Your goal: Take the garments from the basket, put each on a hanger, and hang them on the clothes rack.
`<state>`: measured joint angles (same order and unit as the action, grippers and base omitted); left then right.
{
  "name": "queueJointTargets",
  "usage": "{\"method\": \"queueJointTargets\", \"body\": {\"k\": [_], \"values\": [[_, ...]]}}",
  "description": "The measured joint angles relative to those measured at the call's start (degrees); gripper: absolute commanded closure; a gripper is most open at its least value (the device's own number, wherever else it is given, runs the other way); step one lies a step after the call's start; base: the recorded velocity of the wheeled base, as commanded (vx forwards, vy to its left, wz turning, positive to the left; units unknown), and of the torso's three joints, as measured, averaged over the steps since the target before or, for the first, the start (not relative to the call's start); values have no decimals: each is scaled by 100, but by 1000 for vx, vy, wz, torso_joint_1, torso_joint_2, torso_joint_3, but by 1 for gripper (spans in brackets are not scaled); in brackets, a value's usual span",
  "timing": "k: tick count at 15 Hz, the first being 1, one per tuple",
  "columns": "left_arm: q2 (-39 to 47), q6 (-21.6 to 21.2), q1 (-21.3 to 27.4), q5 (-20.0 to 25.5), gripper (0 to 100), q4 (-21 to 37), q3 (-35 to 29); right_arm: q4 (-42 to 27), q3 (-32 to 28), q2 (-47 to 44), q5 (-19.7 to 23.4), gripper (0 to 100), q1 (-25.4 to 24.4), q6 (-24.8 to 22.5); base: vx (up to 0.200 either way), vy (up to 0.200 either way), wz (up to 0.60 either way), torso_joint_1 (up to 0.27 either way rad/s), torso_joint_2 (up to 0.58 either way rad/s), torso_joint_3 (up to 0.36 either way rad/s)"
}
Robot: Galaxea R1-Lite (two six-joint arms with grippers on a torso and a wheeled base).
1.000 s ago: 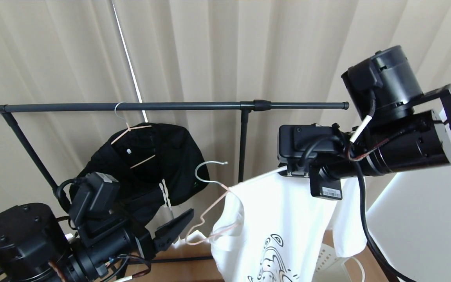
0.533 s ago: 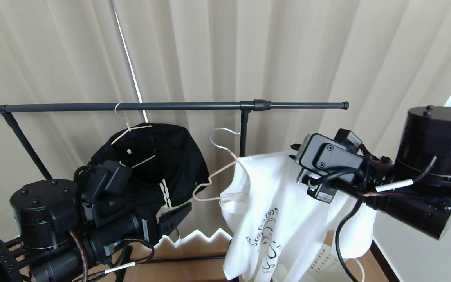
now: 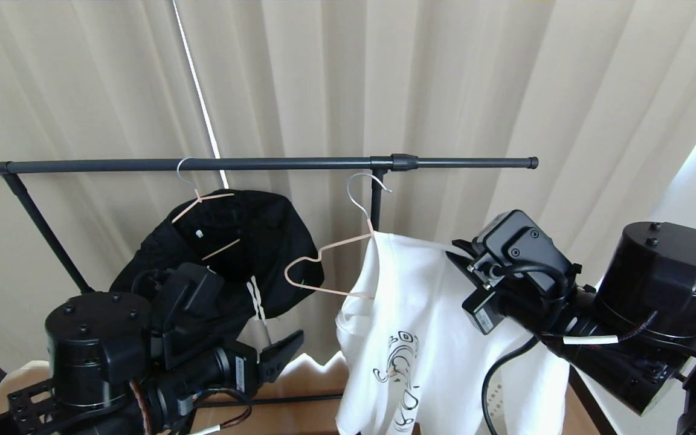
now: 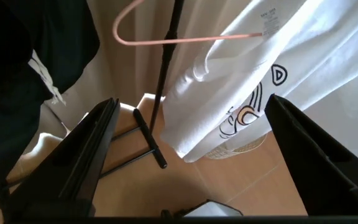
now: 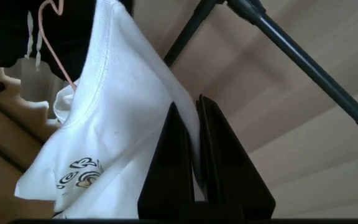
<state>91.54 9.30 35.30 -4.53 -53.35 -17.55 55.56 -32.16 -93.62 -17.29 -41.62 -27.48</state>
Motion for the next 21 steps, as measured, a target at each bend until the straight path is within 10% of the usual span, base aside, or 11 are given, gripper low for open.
{"method": "queueJointTargets", "body": {"k": [8,21], "values": [[848,224,618,-1243,0,-158,-135,121,-96,-67,7,100,-324,402,0,0,0,0,0,0],[2317,74,700,-2839,0,-2102,-394,233,-141,63,5,100,-658,651,0,0,0,0,0,0]]}}
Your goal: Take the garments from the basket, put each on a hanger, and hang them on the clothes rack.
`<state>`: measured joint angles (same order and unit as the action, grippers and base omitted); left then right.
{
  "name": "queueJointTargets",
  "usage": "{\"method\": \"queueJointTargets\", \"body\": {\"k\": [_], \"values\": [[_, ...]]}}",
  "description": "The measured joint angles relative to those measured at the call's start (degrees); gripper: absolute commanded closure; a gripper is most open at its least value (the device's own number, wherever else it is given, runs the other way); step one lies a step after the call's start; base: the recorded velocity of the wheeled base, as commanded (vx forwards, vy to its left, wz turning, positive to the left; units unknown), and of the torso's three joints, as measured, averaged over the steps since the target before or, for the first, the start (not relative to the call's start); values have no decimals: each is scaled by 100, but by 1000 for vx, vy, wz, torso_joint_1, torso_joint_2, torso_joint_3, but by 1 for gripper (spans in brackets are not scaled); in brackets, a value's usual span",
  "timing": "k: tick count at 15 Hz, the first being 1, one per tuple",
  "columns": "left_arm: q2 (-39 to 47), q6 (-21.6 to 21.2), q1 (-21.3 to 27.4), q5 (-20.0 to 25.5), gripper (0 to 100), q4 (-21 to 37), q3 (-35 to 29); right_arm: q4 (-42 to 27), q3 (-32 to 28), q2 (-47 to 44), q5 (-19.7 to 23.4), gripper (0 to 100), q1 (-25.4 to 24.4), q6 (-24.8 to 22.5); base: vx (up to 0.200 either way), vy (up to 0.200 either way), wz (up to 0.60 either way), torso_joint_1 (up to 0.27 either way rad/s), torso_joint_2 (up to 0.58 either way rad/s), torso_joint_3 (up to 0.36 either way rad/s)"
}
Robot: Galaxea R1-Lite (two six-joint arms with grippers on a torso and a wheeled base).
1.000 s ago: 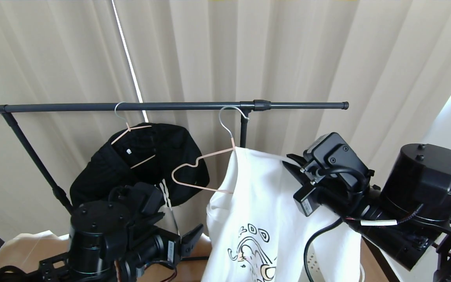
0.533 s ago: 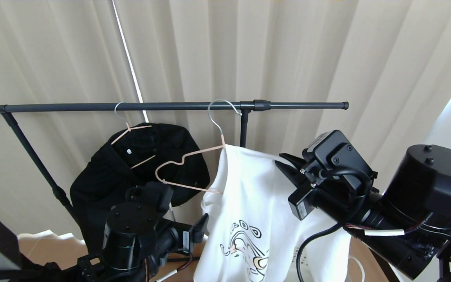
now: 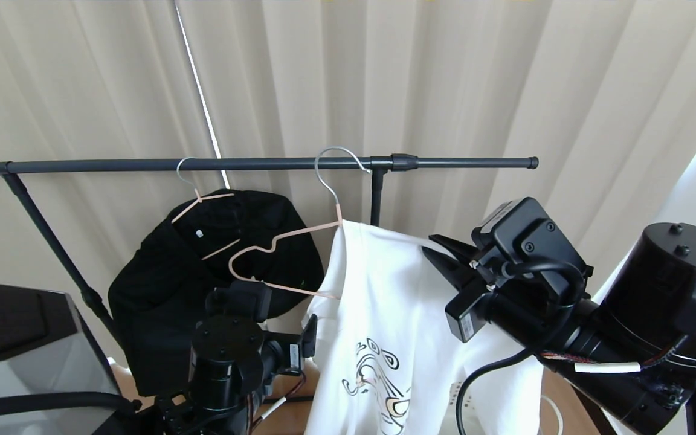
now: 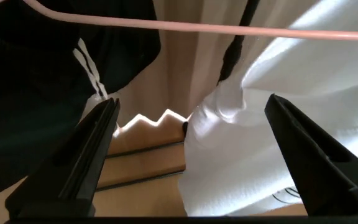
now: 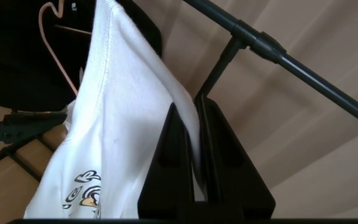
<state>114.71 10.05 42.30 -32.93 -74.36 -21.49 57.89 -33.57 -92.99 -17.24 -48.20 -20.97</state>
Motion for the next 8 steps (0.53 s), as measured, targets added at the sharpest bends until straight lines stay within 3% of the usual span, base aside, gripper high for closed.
{"method": "queueJointTargets", "body": {"k": [8], "values": [[541,-400,-143,-301,0,-764,16,-4,-22,178,-6,100,0,17,0,0,0,0,0,0]]}}
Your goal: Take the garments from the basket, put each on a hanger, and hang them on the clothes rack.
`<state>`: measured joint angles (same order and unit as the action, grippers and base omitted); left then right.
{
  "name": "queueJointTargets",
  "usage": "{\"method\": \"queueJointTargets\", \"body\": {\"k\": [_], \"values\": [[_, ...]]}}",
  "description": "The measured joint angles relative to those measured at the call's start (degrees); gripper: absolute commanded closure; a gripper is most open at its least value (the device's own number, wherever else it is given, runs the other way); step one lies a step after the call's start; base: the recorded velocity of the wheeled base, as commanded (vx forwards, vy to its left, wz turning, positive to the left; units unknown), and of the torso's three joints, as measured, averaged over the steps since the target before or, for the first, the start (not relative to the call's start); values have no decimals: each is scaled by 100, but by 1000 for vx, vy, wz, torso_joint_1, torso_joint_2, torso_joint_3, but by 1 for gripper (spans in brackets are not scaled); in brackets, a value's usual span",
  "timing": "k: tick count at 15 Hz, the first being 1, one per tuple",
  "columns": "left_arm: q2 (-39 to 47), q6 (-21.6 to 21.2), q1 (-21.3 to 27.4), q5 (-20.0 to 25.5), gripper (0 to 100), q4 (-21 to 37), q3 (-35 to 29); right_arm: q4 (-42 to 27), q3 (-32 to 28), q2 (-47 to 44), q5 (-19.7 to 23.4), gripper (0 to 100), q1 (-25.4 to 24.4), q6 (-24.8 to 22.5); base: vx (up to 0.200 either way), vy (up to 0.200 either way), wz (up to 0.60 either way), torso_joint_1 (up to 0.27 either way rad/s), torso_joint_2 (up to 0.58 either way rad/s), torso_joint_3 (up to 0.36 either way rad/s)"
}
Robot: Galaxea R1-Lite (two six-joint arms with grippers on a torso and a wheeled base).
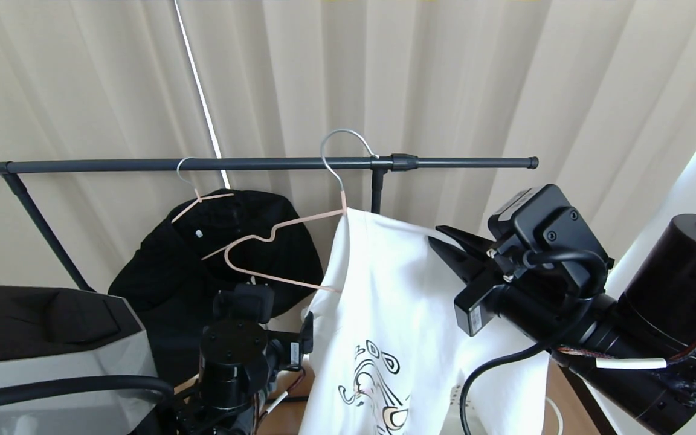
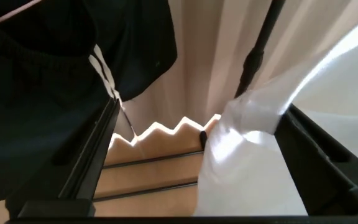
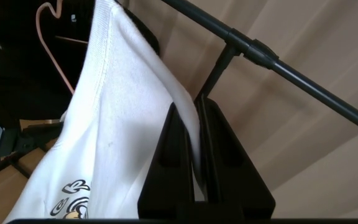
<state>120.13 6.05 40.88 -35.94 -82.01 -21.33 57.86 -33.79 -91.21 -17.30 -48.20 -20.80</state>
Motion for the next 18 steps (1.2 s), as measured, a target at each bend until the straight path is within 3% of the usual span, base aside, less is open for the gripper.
{"method": "queueJointTargets", "body": {"k": [5,6,14,18], "values": [[167,-46,-194,-7,0,-51,-7,-24,0,166,-2,100,7,-2,0,0,0,0,0,0],[184,-50,-257,-7,100,-54,-18,-24,0,190,-2,100,11,-2,0,0,0,0,0,0],[154,-463,-507,-5,100,-752,33,-57,39,262,61,100,168,0,0,0,0,0,0,0],[-26,-540,-756,0,100,-780,50,-71,166,218,652,100,625,0,0,0,0,0,0,0]]}}
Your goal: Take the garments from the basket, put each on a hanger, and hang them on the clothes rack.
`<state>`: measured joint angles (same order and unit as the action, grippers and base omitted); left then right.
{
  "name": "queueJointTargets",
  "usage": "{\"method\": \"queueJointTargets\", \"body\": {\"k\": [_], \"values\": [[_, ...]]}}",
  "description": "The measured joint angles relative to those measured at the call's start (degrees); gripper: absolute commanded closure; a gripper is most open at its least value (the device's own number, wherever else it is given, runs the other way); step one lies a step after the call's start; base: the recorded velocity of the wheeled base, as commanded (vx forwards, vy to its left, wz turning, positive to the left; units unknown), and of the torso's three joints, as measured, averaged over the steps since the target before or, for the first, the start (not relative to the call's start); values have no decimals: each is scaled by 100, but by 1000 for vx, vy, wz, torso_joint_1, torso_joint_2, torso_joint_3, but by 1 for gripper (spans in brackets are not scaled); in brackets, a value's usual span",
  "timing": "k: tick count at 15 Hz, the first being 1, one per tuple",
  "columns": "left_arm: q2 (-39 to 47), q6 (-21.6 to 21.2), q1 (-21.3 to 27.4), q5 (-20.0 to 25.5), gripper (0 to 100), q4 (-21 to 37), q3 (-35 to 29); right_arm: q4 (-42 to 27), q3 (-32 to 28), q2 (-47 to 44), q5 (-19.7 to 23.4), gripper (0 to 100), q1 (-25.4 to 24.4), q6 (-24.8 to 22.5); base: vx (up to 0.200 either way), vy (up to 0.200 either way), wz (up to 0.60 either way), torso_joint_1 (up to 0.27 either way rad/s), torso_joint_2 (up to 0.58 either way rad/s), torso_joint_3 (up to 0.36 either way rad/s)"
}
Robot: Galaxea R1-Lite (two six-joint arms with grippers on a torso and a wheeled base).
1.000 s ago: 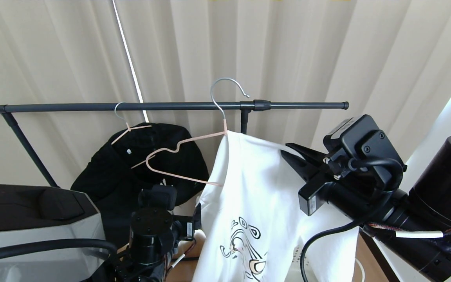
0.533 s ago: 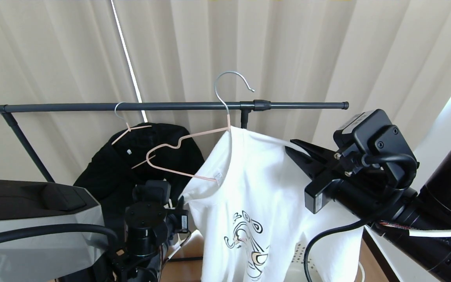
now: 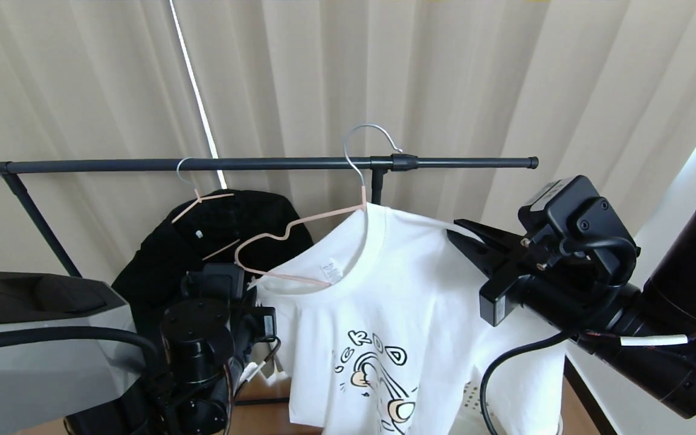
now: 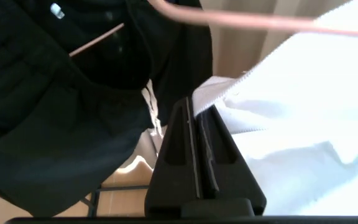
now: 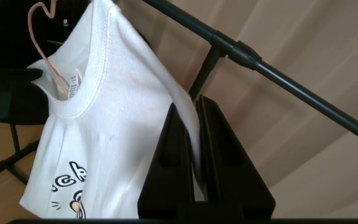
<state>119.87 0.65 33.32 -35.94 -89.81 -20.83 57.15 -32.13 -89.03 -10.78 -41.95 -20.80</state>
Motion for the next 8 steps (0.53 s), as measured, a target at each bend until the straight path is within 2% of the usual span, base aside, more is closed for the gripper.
{"method": "queueJointTargets", "body": {"k": [8], "values": [[-165,-94,-250,4,100,0,-52,9,199,-80,747,100,697,-73,0,0,0,0,0,0]]}}
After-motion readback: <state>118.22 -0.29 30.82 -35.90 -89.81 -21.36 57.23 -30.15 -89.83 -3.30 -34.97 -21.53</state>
